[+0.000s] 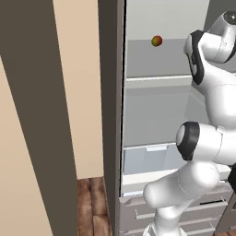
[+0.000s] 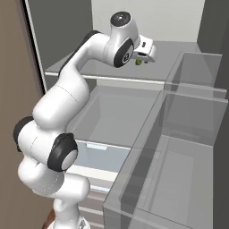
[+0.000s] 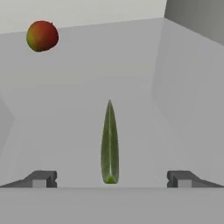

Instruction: Take the lemon wedge from the fridge and place it on the plate with fish on the dining counter.

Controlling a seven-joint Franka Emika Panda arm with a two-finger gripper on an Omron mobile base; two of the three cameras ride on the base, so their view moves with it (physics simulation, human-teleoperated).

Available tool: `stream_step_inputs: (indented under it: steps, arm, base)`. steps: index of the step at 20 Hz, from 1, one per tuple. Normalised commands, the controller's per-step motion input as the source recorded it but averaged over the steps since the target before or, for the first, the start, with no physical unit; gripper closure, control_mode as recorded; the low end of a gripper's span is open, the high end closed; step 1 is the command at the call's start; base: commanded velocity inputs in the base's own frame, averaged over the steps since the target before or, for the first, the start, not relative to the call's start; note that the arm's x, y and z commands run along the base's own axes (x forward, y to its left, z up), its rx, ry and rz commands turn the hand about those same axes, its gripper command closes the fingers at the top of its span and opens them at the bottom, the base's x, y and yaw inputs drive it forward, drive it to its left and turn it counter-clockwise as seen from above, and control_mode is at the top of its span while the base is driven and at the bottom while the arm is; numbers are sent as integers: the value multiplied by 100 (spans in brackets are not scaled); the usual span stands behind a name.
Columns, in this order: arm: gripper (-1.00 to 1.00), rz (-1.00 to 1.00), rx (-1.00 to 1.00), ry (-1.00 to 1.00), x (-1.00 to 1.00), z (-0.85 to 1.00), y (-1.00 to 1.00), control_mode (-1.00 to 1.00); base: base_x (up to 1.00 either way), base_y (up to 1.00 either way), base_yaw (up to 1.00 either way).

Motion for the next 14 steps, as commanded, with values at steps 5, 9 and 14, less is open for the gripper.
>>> stream_step_inputs:
  steps: [5,9,14]
  arm:
    - [-100,0,0,0,49,-14,-18,-100]
    - [-100,0,0,0,36,-7,-32,-100]
    - [-100,0,0,1,31,-8,-18,-100]
  base:
    - [0,0,0]
    - [0,0,0]
    - [0,0,0]
